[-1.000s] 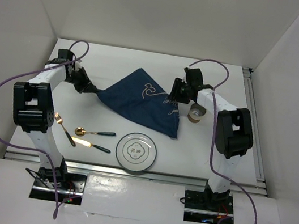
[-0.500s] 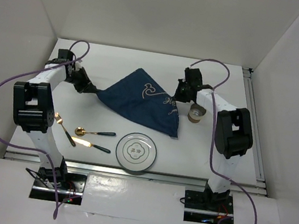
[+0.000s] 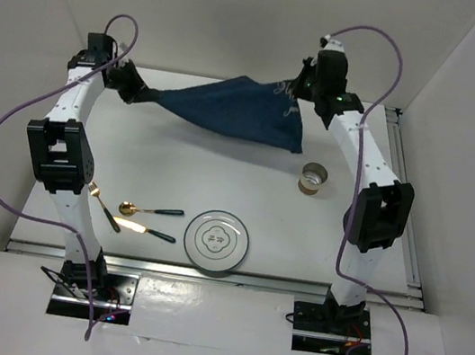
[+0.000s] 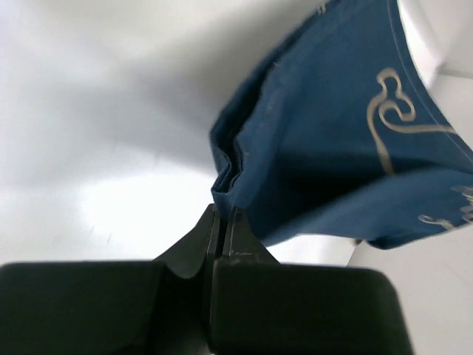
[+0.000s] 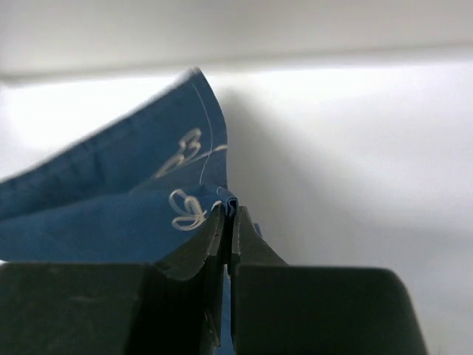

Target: Set the dinner table for one person

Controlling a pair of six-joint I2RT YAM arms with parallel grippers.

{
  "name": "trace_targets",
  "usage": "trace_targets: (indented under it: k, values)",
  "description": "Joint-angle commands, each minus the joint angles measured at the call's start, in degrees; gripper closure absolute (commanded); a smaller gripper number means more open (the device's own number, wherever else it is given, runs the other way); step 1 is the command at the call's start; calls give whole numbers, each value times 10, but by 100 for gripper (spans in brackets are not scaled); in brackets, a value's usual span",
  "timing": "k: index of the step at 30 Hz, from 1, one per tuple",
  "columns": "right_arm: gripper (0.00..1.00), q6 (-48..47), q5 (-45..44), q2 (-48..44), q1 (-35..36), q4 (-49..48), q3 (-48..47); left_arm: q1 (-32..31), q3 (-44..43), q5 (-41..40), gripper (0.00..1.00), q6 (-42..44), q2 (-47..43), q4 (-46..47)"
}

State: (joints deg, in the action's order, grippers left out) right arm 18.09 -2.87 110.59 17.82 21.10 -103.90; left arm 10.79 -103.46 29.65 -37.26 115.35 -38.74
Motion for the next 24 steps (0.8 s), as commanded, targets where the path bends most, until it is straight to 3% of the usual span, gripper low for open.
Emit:
trace_targets:
  k: [1,5,9,13,18,22,24]
  values:
    - [100,-32,9,-6,-17,-4,-102,7,-102,33,100,-21,15,-30]
    - [100,-46,87,-100,-23,-83,-19,7,-98,26,100,-16,-20,-23]
    - [97,-51,132,-171,-30,-105,145,13,49,9,100,-2,-84,2]
    - [97,-45,162,-178,-30,-118,231,13,188,15,100,-2,-123,72]
    - [93,-31,205,-143,-30,-113,261,13,242,16,100,5,-112,82]
    - [97,-26,217,-117,-30,-106,272,13,257,10,100,16,-112,82]
    - [91,-26,217,-104,-30,-99,272,13,257,3,100,21,-112,82]
